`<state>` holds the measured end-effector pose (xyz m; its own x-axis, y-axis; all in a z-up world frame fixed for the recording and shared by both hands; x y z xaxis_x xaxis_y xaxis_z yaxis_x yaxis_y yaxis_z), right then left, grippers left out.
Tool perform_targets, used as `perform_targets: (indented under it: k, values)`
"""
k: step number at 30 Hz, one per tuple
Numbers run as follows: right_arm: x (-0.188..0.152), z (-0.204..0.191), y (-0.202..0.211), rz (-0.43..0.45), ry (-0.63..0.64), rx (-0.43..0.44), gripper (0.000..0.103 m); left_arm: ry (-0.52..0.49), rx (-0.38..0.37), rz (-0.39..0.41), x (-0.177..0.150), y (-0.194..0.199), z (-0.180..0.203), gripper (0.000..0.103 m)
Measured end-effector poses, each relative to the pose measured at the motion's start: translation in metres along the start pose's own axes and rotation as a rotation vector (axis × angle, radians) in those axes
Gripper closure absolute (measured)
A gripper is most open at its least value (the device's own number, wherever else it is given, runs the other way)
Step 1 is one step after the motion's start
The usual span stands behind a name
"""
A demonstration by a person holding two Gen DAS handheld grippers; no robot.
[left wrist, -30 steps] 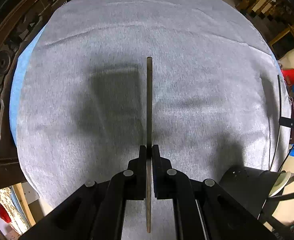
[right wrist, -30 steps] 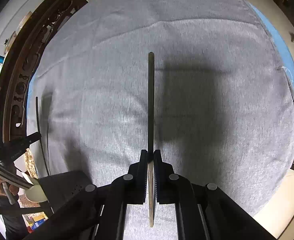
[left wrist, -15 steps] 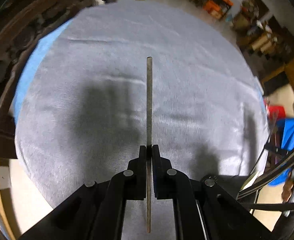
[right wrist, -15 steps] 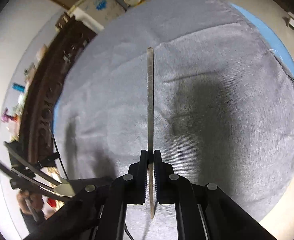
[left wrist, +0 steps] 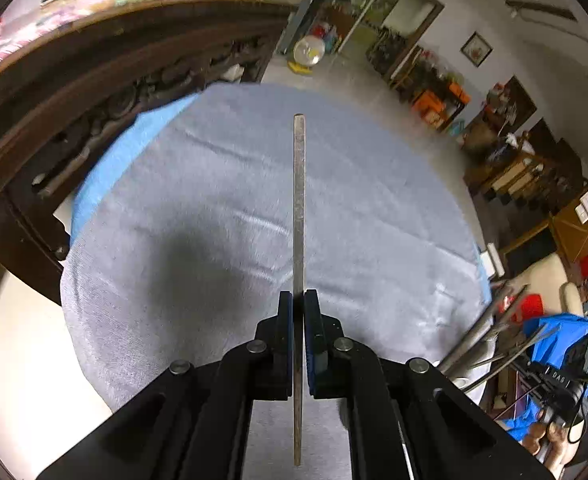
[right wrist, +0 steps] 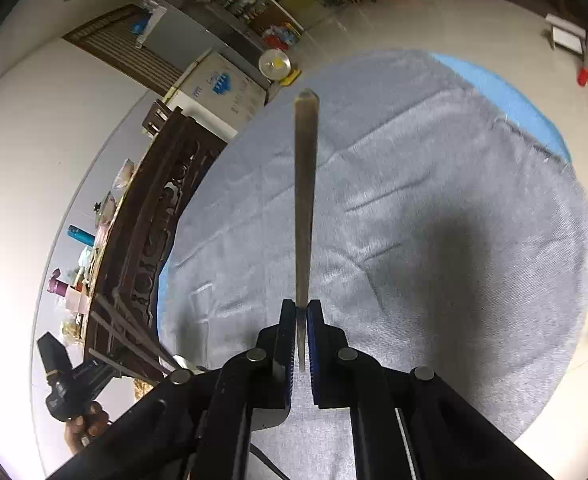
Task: Organize utensils
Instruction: 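Lift both chopsticks upright off the cloth toward the black holder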
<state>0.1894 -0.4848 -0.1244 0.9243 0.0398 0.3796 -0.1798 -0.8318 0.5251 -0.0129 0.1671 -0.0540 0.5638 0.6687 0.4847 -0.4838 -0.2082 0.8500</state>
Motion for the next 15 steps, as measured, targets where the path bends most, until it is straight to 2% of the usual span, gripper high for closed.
perform_targets:
  k: [10,15]
  values:
    - [-0.005,-0.025,0.021,0.050,0.086,-0.030,0.097,0.048,-0.050,0.190,0.003,0.045,0.007,0.098]
    - [-0.011,-0.037,0.034,0.067,0.121,-0.032,0.097,0.073,-0.089,0.230,-0.002,0.057,0.013,0.098]
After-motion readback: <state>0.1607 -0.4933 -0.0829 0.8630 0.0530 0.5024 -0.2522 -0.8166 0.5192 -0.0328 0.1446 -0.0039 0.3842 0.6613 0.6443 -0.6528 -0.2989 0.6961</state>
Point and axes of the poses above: each gripper's, at about its wrist camera, not at the fingertips, and y roughly against the way its jaws point, z to its right, x to its top, the point moved 4 cm from there along -y, roughly the way its jaws point, and after that the axes turned 14 degrees about x, right-handed, at the moved point
